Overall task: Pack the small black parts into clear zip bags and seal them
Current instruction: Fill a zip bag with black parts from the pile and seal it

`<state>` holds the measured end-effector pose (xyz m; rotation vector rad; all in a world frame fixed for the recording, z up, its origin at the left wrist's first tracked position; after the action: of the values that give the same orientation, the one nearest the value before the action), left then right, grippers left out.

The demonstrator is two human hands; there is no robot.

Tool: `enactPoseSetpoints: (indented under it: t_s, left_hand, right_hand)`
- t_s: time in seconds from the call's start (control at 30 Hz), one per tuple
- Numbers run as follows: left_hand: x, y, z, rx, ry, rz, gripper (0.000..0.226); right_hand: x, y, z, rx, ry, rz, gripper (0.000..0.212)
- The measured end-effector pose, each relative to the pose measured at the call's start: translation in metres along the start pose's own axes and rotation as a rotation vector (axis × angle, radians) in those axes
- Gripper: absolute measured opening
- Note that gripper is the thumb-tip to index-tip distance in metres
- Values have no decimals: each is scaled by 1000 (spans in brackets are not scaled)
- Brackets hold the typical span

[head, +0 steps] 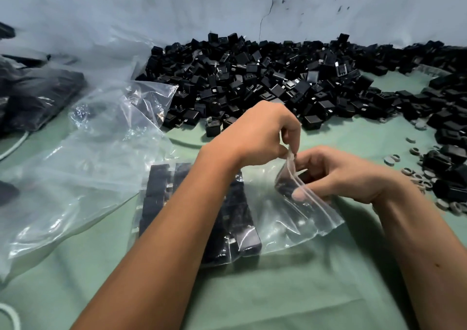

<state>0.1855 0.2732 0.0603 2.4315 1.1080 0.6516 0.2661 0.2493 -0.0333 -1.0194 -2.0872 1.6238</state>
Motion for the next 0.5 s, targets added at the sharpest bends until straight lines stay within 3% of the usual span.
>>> enactPoseSetpoints:
  t_s: [0.2, 0.5]
  left_hand:
    - [0, 8, -3, -123, 0, 34, 21]
    - [0, -12, -15, -307, 74, -19, 12]
  right_hand:
    - [4, -4, 14, 6, -43, -31, 28]
    - [9, -19, 11, -314, 77, -76, 26]
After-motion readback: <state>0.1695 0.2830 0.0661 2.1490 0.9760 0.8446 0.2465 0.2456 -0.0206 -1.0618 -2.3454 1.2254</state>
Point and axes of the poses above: each hand's wrist, its own x-axis towards the middle knuckle, its own z-axis out of the palm, y = z × x, the point moved 10 cm from there along x, towards the middle knuckle, and after that the axes turned 5 degrees about -x, right-handed, at the moved point
